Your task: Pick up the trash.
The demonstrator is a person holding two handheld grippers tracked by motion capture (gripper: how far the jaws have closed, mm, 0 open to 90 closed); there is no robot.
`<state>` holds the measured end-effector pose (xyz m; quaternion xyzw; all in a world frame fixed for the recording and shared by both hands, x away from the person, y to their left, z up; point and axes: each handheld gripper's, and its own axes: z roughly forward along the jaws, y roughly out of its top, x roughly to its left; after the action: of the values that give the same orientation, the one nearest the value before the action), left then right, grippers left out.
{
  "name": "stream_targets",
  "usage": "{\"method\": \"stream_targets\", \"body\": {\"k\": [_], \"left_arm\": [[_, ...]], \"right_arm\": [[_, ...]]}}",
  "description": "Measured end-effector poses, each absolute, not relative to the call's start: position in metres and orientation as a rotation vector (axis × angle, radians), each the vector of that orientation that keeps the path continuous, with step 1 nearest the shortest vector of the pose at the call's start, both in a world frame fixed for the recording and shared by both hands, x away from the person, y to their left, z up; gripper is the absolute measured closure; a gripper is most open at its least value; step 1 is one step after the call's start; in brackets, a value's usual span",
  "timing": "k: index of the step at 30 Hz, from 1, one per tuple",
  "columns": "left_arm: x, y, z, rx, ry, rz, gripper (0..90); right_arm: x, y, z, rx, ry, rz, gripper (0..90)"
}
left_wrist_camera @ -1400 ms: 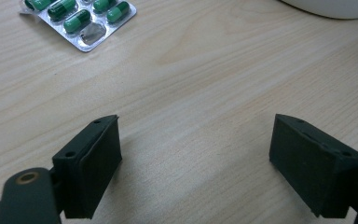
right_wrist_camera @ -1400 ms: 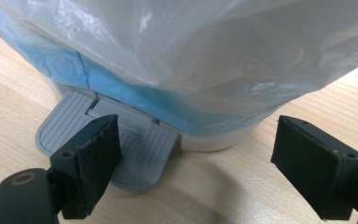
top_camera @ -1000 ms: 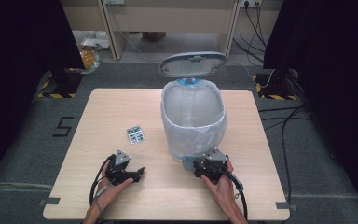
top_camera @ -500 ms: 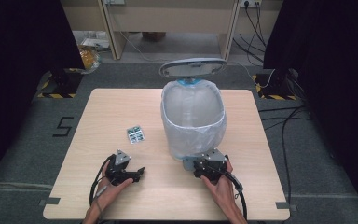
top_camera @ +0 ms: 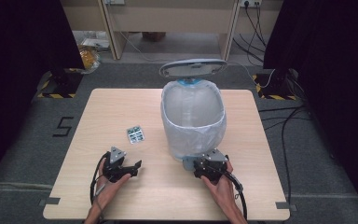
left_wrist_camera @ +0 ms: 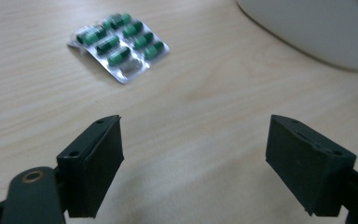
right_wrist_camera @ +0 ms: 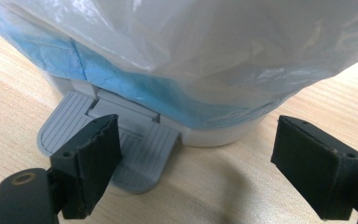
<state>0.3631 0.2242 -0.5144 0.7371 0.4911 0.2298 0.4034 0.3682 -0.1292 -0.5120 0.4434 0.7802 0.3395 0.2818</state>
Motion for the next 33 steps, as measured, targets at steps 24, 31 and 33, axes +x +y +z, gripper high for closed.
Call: {"method": "stream_targets", "body": {"k": [24,31,33], "left_arm": [[0.463,0.214,-0.508,1.762,1.461,0.638,16.0],[0.484,0.214,-0.509,1.767,1.513,0.633,16.0],[0.488,0.214,-0.510,1.782,1.520,0.636,16.6]], "right_arm": [[0.368,-0.130,-0.512,1.188,2.095,0.915,15.5],[0.369,-0.131,-0.512,1.185,2.101,0.917,15.5],[0.369,-0.130,-0.512,1.182,2.099,0.917,15.5]]}}
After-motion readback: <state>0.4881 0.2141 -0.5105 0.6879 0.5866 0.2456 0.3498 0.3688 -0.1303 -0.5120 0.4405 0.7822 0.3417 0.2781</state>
